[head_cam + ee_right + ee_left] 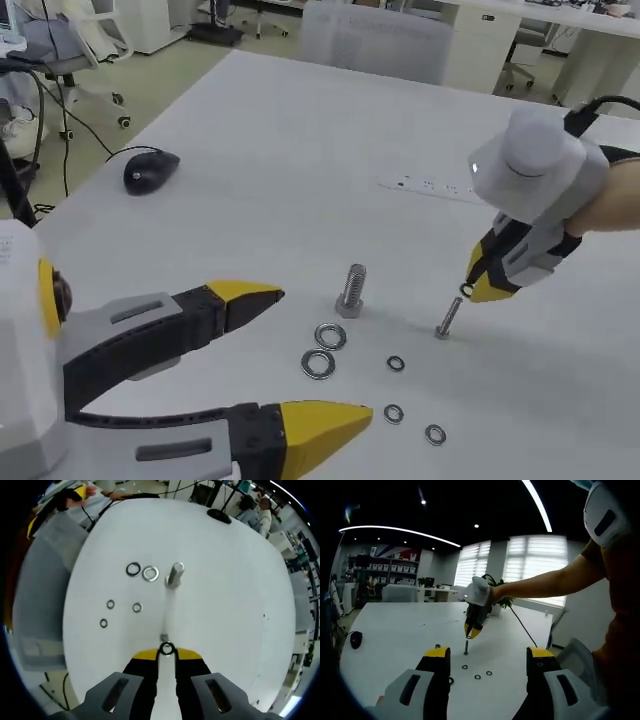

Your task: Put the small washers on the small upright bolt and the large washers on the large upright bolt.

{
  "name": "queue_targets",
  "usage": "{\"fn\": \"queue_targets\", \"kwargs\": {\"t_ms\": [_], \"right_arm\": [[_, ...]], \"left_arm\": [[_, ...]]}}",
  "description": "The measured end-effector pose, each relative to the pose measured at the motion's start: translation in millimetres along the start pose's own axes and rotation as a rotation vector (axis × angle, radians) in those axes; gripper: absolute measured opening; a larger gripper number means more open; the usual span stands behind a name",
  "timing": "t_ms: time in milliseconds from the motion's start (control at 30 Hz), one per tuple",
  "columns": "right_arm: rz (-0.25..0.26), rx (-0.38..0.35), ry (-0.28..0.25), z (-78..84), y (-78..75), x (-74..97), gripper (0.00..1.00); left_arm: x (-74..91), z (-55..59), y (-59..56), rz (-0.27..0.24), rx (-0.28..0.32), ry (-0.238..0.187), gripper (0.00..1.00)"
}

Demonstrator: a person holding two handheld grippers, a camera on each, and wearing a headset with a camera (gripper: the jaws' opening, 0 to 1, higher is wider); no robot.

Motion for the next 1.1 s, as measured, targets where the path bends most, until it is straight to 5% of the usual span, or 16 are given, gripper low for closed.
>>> {"fn": "queue_targets", "kwargs": {"t_ms": [967,1100], "right_arm": [[-0.044,-0.007,0.027,1.3,-3.9,-41.0,0.12],[-0.042,-0.005,0.021,1.5,-6.0,-46.5,0.04]], "left_arm": [[-1.9,3.7,3.5,-0.009,0.013,0.007,0.61],[-1.7,5.5,4.4,-0.014,0.017,0.013,0.61]]}}
Point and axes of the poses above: the centre of the closed fingertips' face, and the gripper's own axes: x roughly backward along the fingers, y roughly to its left, z roughly out of its underside, the point moved 9 cm from there along x, roughly backward along the fingers, and after that the axes turned 9 degrees about y, right-handed, at the moved point
